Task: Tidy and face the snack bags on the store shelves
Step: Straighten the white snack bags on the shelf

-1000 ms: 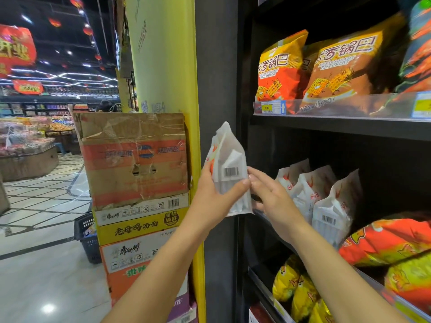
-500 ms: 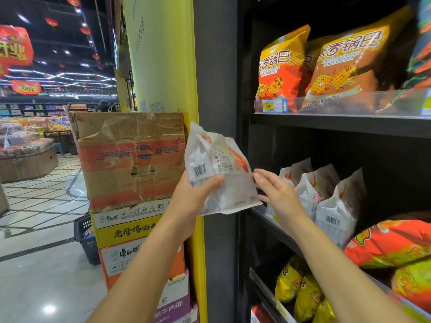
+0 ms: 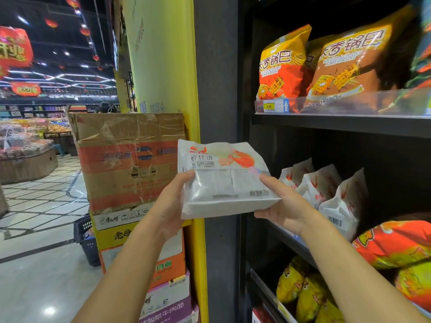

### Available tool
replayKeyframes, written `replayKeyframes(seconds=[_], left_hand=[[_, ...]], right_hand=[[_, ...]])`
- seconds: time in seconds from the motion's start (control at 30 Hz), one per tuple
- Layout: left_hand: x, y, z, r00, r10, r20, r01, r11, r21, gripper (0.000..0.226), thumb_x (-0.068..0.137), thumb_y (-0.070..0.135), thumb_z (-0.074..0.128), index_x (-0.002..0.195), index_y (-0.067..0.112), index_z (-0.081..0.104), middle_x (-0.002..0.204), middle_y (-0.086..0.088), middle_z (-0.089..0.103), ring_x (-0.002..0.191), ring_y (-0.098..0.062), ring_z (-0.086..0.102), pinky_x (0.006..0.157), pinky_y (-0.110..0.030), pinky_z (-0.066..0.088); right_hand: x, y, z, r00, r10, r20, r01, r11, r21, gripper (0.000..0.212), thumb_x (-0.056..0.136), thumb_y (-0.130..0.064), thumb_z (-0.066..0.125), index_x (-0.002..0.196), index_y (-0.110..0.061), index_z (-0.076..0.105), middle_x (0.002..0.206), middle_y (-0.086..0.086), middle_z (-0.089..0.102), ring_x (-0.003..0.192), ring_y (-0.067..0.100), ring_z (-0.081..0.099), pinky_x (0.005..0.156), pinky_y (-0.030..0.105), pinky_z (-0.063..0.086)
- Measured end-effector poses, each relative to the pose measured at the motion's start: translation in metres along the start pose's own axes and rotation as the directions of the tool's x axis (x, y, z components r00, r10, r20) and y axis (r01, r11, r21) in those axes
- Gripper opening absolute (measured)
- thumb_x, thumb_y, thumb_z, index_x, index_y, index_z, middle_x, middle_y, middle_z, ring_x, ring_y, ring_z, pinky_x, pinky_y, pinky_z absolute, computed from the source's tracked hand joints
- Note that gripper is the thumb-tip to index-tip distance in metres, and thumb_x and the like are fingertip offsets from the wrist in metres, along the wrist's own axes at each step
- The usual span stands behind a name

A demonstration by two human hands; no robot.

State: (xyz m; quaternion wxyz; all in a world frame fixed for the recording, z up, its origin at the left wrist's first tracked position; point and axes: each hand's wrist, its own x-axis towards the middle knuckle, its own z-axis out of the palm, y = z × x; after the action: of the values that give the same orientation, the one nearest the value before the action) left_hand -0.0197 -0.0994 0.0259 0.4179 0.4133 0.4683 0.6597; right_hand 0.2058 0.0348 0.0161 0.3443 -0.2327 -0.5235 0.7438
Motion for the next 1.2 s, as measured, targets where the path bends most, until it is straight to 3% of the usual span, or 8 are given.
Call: replayKeyframes(seconds=[0.1, 0.2, 0.37, 0.57, 0.67, 0.8, 1.0, 1.2], left_hand=[[0.007, 0.002, -0.008, 0.996, -0.068, -0.05, 0.074, 0.99, 0.123, 0.041, 0.102, 0.053, 0.055, 0.137, 0.036, 0.065, 0.13, 0.004, 0.075, 0.12, -0.025, 0.071, 0.093, -0.045, 0.056], [0.01, 0.0, -0.012, 0.988, -0.101, -0.12, 0.125, 0.969, 0.213, 0.036, 0.099, 0.048, 0.065, 0.131, 0.03, 0.069, 0.126, 0.006, 0.076, 0.118, -0.023, 0.07, 0.101, -0.045, 0.055], [0.011, -0.007, -0.013, 0.979, -0.09, -0.185, 0.113, 0.986, 0.122, 0.023, 0.103, 0.026, 0.062, 0.125, 0.025, 0.07, 0.114, 0.007, 0.079, 0.107, -0.017, 0.071, 0.081, -0.031, 0.052], [0.014, -0.013, -0.02, 0.981, -0.066, -0.181, 0.074, 0.997, 0.037, 0.033, 0.103, 0.017, 0.059, 0.134, 0.021, 0.066, 0.125, 0.004, 0.077, 0.125, -0.022, 0.068, 0.112, -0.045, 0.048], [0.01, -0.01, -0.017, 0.984, -0.056, -0.172, 0.065, 0.997, 0.049, 0.031, 0.103, 0.021, 0.058, 0.133, 0.023, 0.066, 0.123, 0.006, 0.078, 0.12, -0.019, 0.07, 0.102, -0.038, 0.052], [0.006, -0.003, -0.018, 0.981, -0.069, -0.184, 0.075, 0.997, 0.025, 0.029, 0.102, 0.029, 0.061, 0.129, 0.022, 0.066, 0.113, 0.0, 0.081, 0.093, -0.018, 0.075, 0.077, -0.035, 0.055], [0.005, 0.006, -0.022, 0.983, -0.149, -0.107, 0.155, 0.987, 0.05, 0.031, 0.103, 0.04, 0.06, 0.129, 0.027, 0.069, 0.117, -0.005, 0.08, 0.097, -0.023, 0.072, 0.085, -0.042, 0.055], [0.009, 0.005, -0.029, 0.985, -0.14, -0.098, 0.15, 0.983, 0.102, 0.036, 0.102, 0.033, 0.064, 0.136, 0.023, 0.06, 0.119, -0.004, 0.078, 0.095, -0.02, 0.074, 0.07, -0.037, 0.06]], right_hand=[[0.0, -0.003, 0.003, 0.999, -0.018, -0.034, 0.017, 0.999, -0.03, 0.034, 0.097, -0.036, 0.067, 0.128, -0.022, 0.064, 0.12, 0.005, 0.077, 0.112, 0.024, 0.075, 0.075, 0.038, 0.064], [0.003, -0.002, 0.008, 0.987, -0.143, -0.078, 0.123, 0.967, -0.224, 0.038, 0.094, -0.038, 0.072, 0.125, -0.019, 0.064, 0.113, 0.001, 0.079, 0.108, 0.02, 0.075, 0.081, 0.037, 0.063], [-0.001, -0.001, 0.021, 0.96, -0.276, -0.044, 0.241, 0.895, -0.375, 0.068, 0.072, -0.049, 0.082, 0.131, -0.027, 0.056, 0.12, -0.005, 0.074, 0.103, 0.012, 0.075, 0.08, 0.029, 0.063], [0.0, -0.004, 0.026, 0.945, -0.325, -0.017, 0.277, 0.828, -0.487, 0.056, 0.085, -0.041, 0.081, 0.131, -0.032, 0.05, 0.124, -0.01, 0.067, 0.108, 0.01, 0.07, 0.074, 0.018, 0.06], [0.0, -0.006, 0.028, 0.951, -0.308, -0.028, 0.259, 0.844, -0.469, 0.061, 0.082, -0.046, 0.081, 0.132, -0.027, 0.052, 0.124, -0.007, 0.068, 0.103, 0.012, 0.073, 0.074, 0.021, 0.061], [0.001, -0.008, 0.026, 0.981, -0.179, -0.076, 0.137, 0.913, -0.383, 0.066, 0.074, -0.058, 0.078, 0.128, -0.023, 0.062, 0.121, 0.002, 0.074, 0.11, 0.021, 0.073, 0.094, 0.045, 0.062], [0.001, -0.011, 0.023, 0.996, -0.017, -0.086, 0.004, 0.989, -0.146, 0.042, 0.091, -0.043, 0.074, 0.129, -0.025, 0.067, 0.114, 0.006, 0.079, 0.11, 0.028, 0.074, 0.085, 0.046, 0.064], [0.005, -0.006, 0.02, 0.995, -0.073, -0.074, 0.052, 0.967, -0.251, 0.044, 0.089, -0.045, 0.072, 0.127, -0.022, 0.067, 0.116, 0.002, 0.078, 0.111, 0.023, 0.074, 0.094, 0.047, 0.062]])
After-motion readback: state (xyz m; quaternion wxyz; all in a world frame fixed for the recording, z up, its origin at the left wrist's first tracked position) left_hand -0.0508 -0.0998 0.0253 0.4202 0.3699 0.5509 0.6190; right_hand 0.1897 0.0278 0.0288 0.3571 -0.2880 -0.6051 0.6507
